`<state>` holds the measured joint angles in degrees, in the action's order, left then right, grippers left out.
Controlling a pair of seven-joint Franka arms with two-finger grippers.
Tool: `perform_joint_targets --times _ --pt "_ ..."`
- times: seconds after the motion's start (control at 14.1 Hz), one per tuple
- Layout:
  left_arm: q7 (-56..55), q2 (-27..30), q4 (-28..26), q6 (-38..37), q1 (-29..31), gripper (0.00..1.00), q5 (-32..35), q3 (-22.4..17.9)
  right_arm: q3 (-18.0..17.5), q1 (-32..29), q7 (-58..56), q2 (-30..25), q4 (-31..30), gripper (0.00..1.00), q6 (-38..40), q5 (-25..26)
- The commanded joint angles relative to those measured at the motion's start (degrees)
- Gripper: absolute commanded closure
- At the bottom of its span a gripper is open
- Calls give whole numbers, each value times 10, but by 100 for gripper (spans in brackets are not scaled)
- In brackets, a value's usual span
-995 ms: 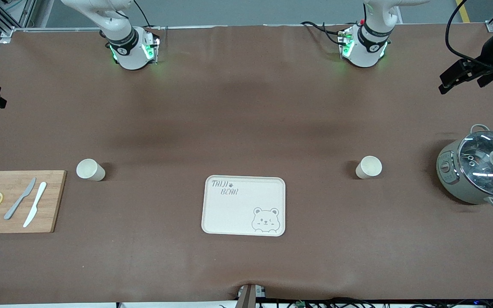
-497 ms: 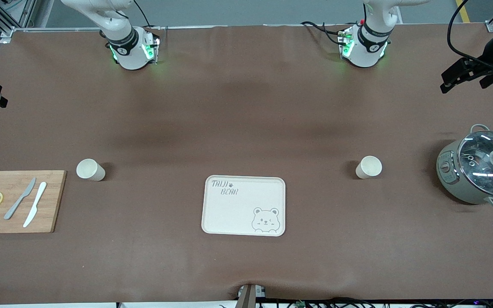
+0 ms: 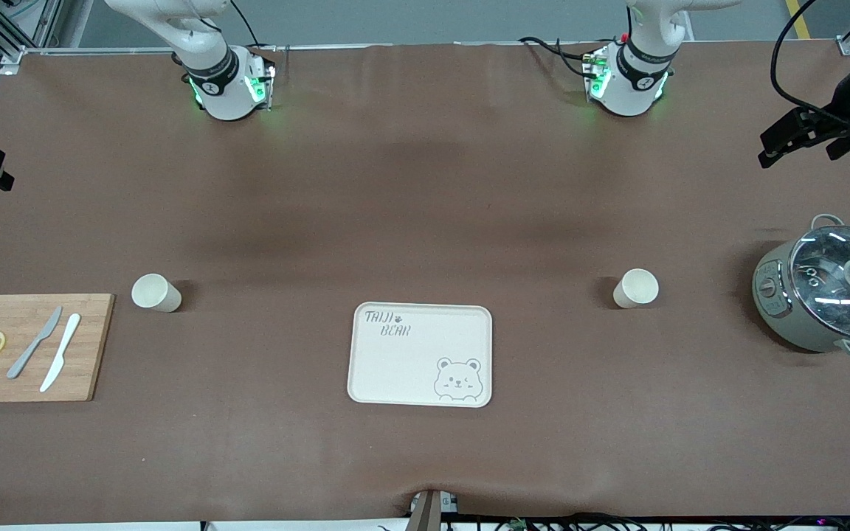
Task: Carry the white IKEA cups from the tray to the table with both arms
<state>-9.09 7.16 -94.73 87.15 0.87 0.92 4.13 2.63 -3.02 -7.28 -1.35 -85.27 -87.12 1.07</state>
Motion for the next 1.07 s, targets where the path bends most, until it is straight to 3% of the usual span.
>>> perform_joint_targets --times 0.0,0.99 --pt "10 -7 15 -2 -2 0 -11 -2 -1 3 9 -1 4 0 7 2" --pt "-30 -14 22 -21 -3 0 -11 8 -1 2 9 -1 4 0 13 2"
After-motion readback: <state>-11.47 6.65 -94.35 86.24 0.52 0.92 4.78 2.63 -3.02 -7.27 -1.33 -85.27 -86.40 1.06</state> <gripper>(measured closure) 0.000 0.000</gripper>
